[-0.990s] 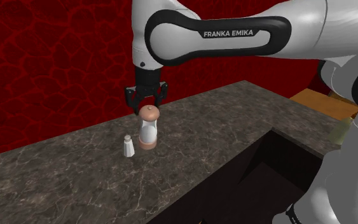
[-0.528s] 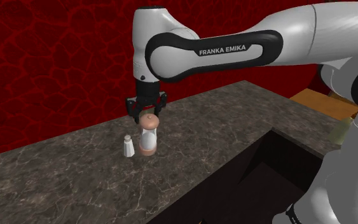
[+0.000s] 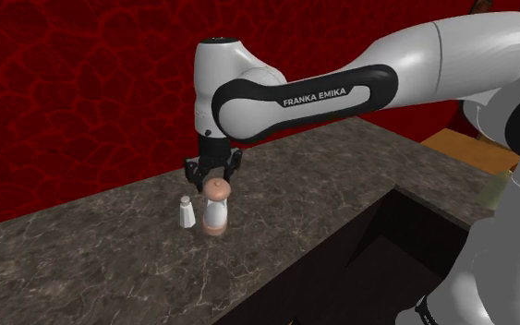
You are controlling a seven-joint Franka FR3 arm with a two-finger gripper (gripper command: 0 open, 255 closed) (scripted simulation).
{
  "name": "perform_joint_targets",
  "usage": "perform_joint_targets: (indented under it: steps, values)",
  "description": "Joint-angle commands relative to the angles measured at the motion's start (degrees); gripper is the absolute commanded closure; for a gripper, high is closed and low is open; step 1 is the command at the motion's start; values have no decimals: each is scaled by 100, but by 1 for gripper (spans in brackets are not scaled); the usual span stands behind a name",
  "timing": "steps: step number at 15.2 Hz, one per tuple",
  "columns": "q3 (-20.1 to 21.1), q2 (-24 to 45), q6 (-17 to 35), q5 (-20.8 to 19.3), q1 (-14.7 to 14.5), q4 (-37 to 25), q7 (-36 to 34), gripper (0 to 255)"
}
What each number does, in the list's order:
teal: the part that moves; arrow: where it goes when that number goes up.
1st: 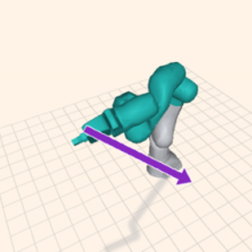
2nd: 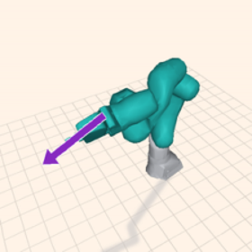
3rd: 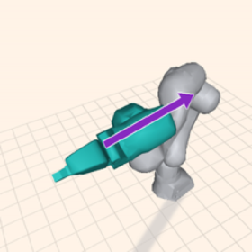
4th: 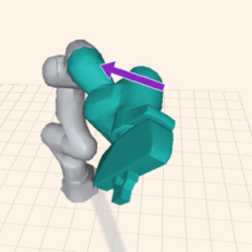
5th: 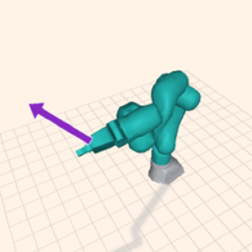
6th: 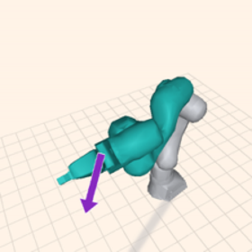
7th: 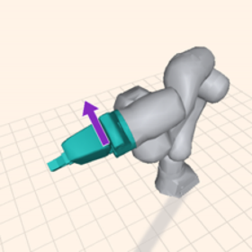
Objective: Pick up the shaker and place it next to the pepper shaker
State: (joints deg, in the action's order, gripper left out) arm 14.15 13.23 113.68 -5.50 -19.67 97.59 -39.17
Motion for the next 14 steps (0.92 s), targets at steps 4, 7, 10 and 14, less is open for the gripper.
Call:
perform_joint_targets:
  steps: [4,7,10,14]
  values:
    - [-10,85,359,-36,-2,274,-34,255]
    - [-17,151,568,-63,-5,419,-57,255]
    - [-25,217,751,-89,-9,539,-78,255]
    - [-26,218,750,-89,-9,537,-78,255]
